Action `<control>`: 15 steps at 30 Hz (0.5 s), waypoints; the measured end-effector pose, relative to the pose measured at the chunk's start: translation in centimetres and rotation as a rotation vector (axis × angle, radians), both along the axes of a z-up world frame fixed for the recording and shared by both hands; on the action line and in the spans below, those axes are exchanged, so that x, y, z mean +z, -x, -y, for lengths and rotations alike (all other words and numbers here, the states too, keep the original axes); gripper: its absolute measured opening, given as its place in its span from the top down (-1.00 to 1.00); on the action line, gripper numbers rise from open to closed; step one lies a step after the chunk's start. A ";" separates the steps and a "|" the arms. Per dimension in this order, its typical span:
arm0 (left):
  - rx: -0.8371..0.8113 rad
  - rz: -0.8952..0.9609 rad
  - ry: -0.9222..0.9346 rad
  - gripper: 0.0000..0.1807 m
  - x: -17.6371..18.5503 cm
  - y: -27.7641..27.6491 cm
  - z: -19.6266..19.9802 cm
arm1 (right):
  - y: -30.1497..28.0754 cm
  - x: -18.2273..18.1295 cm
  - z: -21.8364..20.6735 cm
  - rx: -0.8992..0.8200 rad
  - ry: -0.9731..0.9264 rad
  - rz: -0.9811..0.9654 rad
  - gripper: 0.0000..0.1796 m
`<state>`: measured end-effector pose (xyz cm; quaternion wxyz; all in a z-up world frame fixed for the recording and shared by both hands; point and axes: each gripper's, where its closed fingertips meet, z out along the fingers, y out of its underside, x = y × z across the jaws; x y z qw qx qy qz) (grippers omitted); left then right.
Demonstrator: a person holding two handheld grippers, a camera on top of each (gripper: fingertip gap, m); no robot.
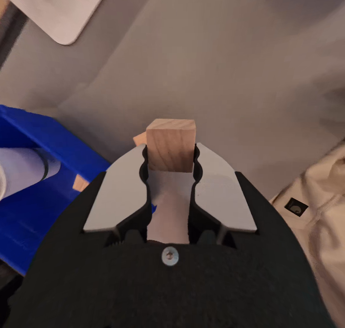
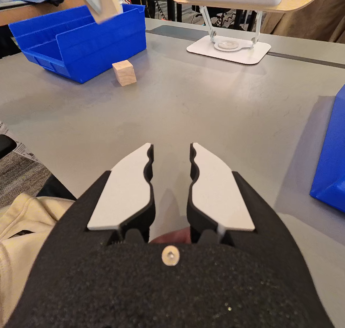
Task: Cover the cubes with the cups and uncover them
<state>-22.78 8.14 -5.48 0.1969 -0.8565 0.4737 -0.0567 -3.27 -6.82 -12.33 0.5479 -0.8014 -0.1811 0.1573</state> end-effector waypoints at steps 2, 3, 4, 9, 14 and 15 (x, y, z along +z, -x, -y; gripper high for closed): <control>-0.032 -0.088 0.021 0.50 -3.2 -1.9 -0.2 | -0.1 -0.2 -0.1 -0.001 0.006 0.001 0.59; -0.069 -0.137 0.029 0.50 -4.8 -2.6 -0.2 | -0.1 -0.2 -0.1 0.000 0.009 0.000 0.59; -0.106 -0.189 0.034 0.50 -6.2 -3.0 -0.3 | -0.2 -0.2 -0.1 0.001 0.011 -0.002 0.60; -0.085 -0.233 0.098 0.50 -10.1 -4.3 -2.7 | -0.6 0.2 -0.1 -0.009 0.005 -0.011 0.60; -0.091 -0.257 0.097 0.50 -11.7 -4.7 -3.8 | -0.8 0.1 -0.2 -0.013 0.010 -0.012 0.60; -0.093 -0.263 0.099 0.50 -12.1 -4.7 -3.8 | -0.8 0.0 -0.2 -0.011 0.013 -0.012 0.60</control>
